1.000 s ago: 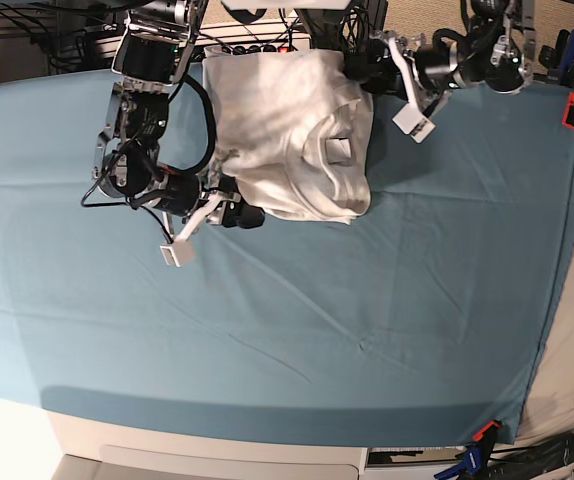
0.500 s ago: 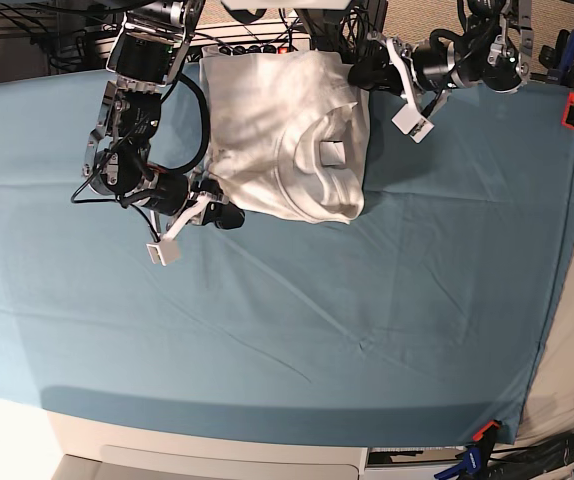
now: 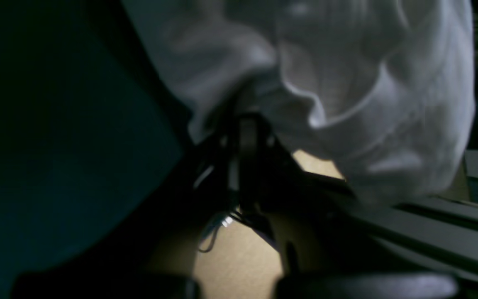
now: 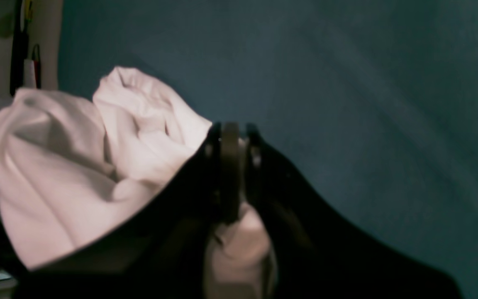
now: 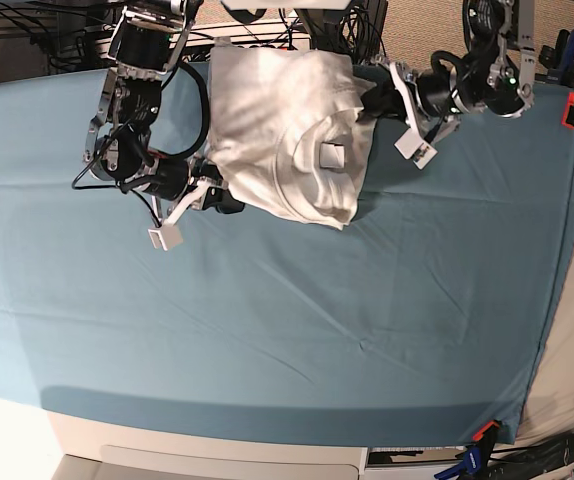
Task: Fold the T-shirt properly
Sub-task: 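Pull the folded shirt with both grippers to square and flatten it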
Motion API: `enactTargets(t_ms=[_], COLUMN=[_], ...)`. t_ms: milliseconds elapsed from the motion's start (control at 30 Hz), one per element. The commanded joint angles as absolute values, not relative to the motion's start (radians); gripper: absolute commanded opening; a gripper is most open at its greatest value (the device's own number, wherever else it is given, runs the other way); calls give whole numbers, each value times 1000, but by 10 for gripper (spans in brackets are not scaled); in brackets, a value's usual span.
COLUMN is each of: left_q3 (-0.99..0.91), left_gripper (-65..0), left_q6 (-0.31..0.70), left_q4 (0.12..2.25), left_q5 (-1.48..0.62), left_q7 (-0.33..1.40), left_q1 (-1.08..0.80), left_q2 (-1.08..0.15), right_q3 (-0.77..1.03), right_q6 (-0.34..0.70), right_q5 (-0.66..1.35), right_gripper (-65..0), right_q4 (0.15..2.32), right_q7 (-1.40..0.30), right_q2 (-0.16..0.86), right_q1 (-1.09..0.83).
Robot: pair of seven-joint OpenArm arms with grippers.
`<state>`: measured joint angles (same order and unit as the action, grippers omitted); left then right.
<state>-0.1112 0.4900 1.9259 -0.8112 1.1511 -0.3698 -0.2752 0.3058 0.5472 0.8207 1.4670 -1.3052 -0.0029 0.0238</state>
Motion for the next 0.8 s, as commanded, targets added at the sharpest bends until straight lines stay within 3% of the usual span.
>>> enactTargets(t_ms=[0,400,767], left_q3=[-113,-113,-113], left_gripper=[-650,-650,-650], left_q6=[490,460,460], left_q4=[1941,1832,1645], left_q5=[-820,-769,-769], left_q7=[1124,1106,1107], left_q1=[-355,-214,14], left_q2=[-286,-300,-299], right_q3=[304,304,304], right_q6=[554,555,554], right_q5=[828,811,811], right_gripper=[-650,-650,-650], right_q4=[1494,1745,1781], right_q7=[-1331,-1313,-1263], right_q2=[0,-3,-14], right_q1=[13,-173,-249])
